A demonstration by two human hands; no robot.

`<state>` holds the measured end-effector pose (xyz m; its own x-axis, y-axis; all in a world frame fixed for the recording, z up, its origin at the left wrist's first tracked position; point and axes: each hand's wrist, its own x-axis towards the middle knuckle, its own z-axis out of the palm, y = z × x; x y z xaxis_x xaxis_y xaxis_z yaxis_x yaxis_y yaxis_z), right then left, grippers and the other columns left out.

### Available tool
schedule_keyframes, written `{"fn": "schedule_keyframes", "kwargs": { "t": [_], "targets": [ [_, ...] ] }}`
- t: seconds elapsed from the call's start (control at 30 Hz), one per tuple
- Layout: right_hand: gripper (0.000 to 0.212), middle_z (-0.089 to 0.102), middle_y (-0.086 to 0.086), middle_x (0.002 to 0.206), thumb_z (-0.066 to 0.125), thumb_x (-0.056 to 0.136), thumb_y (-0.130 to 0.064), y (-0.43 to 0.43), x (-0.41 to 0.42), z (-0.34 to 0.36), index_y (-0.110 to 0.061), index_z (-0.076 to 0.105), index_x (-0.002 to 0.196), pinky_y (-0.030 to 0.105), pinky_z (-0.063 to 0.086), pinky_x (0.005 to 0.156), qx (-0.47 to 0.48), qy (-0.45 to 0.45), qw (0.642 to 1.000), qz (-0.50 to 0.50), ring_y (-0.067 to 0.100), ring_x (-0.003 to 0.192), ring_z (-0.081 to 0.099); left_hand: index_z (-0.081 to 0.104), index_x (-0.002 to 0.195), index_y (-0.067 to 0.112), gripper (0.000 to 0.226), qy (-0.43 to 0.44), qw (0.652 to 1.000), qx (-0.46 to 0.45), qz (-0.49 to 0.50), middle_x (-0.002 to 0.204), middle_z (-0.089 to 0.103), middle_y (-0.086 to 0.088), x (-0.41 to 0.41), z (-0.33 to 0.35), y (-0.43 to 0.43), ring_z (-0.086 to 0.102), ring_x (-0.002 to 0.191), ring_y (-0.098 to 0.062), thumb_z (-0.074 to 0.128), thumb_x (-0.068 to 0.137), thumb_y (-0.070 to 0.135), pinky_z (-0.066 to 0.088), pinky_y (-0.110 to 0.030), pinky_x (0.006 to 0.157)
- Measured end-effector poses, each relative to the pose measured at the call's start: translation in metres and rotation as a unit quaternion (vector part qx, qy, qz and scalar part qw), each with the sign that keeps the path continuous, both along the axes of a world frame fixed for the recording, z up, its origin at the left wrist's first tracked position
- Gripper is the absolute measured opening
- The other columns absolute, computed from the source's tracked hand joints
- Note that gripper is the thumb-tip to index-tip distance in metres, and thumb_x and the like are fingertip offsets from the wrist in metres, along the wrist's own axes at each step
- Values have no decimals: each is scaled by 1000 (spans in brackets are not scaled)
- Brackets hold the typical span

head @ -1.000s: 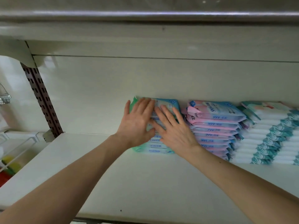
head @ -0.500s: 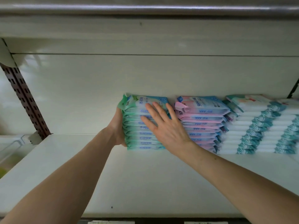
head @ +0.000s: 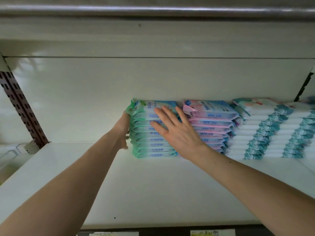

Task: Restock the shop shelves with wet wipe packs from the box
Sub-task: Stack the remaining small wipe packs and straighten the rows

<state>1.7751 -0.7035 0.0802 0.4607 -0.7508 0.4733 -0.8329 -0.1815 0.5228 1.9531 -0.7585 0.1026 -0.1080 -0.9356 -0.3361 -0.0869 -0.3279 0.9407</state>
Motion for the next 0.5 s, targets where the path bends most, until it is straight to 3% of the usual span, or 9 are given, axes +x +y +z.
{"fn": "schedule_keyframes", "kwargs": {
  "t": [0.07,0.2,0.27,0.37,0.5],
  "targets": [
    [67,41,21,145,71,59,3,-1,-1,2,-14,61,123,55,32,107,-20,-23,999,26,37,132,43,58,115,17,42,-73,982,-149,87,111,56,1,-1,9,-1,50,107,-21,42,90,47,45,-35,91],
    [46,61,17,121,74,53,7,-7,-3,14,-9,68,96,43,49,88,-25,-94,993,67,33,108,59,65,116,21,52,-257,887,-370,98,130,54,-3,-2,22,-3,46,124,-24,39,77,43,35,-44,107],
    [45,64,15,113,78,49,7,-9,1,20,-8,70,90,38,53,77,-4,-104,992,70,32,98,63,69,110,20,54,-271,868,-403,101,128,57,-2,-2,28,2,42,125,-22,31,74,36,32,-41,108],
    [45,66,13,111,77,47,8,-15,3,23,-7,71,89,36,54,73,12,-113,991,75,31,95,64,70,107,19,51,-284,839,-452,103,123,59,-1,-1,32,4,44,122,-23,33,74,33,33,-39,106],
    [43,67,9,104,80,50,5,-19,7,35,-8,70,91,30,52,72,38,-120,989,84,26,91,64,68,112,24,56,-376,793,-474,-72,120,60,1,-6,29,0,49,114,-23,44,68,48,40,-40,99]
  ]
}}
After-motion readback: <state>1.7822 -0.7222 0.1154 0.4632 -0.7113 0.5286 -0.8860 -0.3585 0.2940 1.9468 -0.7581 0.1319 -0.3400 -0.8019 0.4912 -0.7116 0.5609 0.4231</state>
